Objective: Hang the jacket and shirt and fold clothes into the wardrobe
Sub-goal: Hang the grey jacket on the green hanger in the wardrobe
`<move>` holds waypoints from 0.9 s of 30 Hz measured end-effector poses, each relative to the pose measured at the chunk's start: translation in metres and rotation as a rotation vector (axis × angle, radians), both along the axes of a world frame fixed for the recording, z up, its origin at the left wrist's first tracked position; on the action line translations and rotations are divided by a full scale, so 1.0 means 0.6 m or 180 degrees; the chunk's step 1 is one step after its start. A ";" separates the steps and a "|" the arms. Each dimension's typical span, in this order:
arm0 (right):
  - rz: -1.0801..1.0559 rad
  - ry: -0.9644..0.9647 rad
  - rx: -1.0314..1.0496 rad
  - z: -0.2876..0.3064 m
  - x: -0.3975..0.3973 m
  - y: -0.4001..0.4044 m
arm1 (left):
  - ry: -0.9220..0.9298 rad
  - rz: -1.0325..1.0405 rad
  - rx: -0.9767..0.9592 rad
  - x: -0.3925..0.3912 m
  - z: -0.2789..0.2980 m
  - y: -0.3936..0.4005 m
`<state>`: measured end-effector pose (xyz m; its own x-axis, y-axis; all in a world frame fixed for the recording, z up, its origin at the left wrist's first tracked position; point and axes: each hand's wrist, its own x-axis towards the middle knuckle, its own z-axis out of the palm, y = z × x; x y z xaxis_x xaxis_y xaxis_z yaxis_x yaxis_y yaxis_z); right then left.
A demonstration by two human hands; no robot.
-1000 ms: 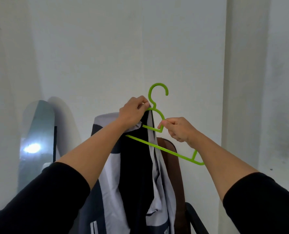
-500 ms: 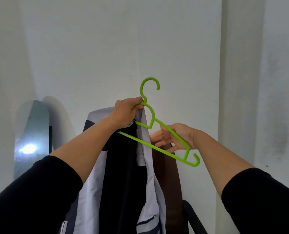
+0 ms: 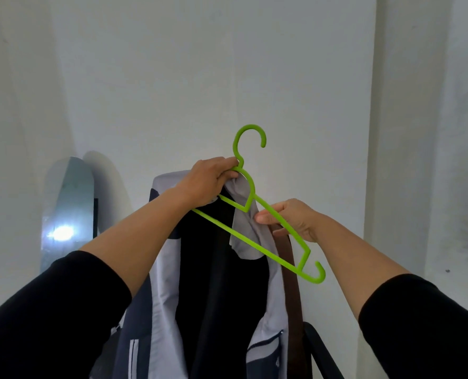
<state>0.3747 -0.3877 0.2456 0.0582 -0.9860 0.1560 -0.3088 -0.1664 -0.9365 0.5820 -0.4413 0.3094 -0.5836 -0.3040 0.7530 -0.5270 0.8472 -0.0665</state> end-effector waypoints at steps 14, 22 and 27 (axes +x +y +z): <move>0.1359 -0.0259 0.0761 -0.022 0.020 0.026 | -0.0209 0.0451 -0.0384 0.003 0.008 0.013; 0.0150 0.0701 0.0368 -0.003 -0.011 0.024 | -0.0687 0.0623 -0.0838 0.036 -0.014 -0.012; -0.0117 0.0809 -0.0391 0.059 -0.018 0.031 | -0.0673 0.0884 -0.1116 0.055 -0.022 -0.036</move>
